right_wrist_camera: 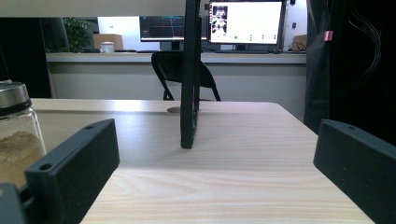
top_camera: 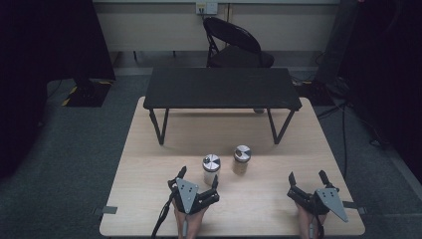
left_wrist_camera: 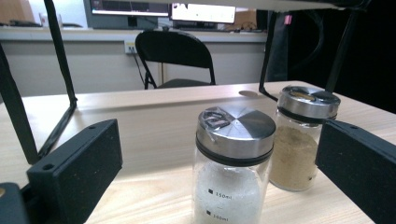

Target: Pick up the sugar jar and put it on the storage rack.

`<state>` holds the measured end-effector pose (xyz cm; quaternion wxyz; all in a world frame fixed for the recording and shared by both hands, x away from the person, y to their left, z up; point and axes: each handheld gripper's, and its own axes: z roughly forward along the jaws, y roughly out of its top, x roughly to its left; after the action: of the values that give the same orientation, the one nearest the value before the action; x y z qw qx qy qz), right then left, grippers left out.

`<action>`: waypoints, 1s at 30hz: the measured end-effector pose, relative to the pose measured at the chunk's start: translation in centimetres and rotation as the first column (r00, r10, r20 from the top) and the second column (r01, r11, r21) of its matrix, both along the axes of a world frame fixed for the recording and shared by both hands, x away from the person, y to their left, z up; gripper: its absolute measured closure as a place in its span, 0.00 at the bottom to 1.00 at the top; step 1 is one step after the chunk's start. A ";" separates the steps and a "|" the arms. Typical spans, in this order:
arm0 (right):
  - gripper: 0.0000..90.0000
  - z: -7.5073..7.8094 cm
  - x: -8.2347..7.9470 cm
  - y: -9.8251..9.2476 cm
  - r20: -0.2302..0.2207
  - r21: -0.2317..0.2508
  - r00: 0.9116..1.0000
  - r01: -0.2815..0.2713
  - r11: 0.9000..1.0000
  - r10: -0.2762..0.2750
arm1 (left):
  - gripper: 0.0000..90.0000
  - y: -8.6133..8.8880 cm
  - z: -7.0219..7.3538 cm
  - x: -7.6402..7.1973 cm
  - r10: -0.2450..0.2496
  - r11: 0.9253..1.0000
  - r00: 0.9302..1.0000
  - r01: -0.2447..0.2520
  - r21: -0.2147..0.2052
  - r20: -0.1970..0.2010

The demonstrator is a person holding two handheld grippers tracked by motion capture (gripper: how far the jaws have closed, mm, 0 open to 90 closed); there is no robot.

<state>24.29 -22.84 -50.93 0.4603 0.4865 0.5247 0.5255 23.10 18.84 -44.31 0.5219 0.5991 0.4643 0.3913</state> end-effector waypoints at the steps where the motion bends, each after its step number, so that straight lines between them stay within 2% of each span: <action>1: 0.00 0.0 0.0 0.0 0.001 0.000 1.000 0.000 1.000 0.000 | 0.01 0.0 0.2 0.1 -0.008 1.000 1.000 0.008 0.000 -0.011; 4: 0.00 0.0 0.0 0.0 0.001 0.000 1.000 -0.001 1.000 0.001 | 0.00 0.1 0.9 0.8 -0.039 0.999 0.997 0.039 -0.007 -0.062; 5: 0.00 0.0 0.0 0.0 0.001 0.000 1.000 -0.002 1.000 0.002 | 0.00 0.1 1.0 1.0 -0.052 0.999 0.997 0.051 -0.008 -0.065; 10: 0.00 0.0 0.0 -0.1 0.002 0.001 1.000 -0.005 1.000 0.005 | 0.00 -0.5 1.2 1.9 -0.033 0.999 0.997 0.033 0.007 -0.076; 13: 0.00 0.0 0.0 -0.1 0.003 0.001 1.000 -0.006 1.000 0.006 | 0.00 -1.2 0.9 2.3 -0.023 1.000 0.997 0.025 0.016 -0.069; 17: 0.00 -0.1 -0.1 -0.1 0.004 0.002 1.000 -0.007 1.000 0.007 | 0.00 -1.8 0.8 3.2 -0.020 1.000 0.996 0.021 0.005 -0.092; 20: 0.00 -0.1 -0.1 -0.1 0.005 0.003 1.000 -0.008 1.000 0.008 | 0.01 -2.7 0.4 3.2 0.014 1.000 0.996 -0.012 0.023 -0.088; 21: 0.00 -0.1 -0.1 -0.1 0.005 0.002 1.000 -0.009 1.000 0.009 | 0.02 -2.4 0.3 3.4 -0.008 1.000 0.996 0.010 0.022 -0.092; 22: 0.00 -0.1 -0.1 -0.2 0.005 0.002 1.000 -0.009 1.000 0.009 | 0.07 -2.2 0.2 3.5 -0.023 1.000 0.996 0.024 0.017 -0.088; 29: 0.00 -0.1 -0.2 -0.2 0.009 0.005 1.000 -0.009 1.000 0.009 | 0.05 -2.7 -0.1 4.4 -0.017 1.000 0.993 0.018 0.006 -0.113; 30: 0.00 -0.2 -0.2 -0.2 0.009 0.006 1.000 -0.009 1.000 0.009 | 0.05 -3.0 -0.2 4.5 -0.003 1.000 0.994 0.004 0.014 -0.113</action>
<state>24.14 -23.03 -51.08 0.4589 0.4828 0.5234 0.5314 27.59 15.81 -44.49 0.4912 0.6248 0.4892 0.3593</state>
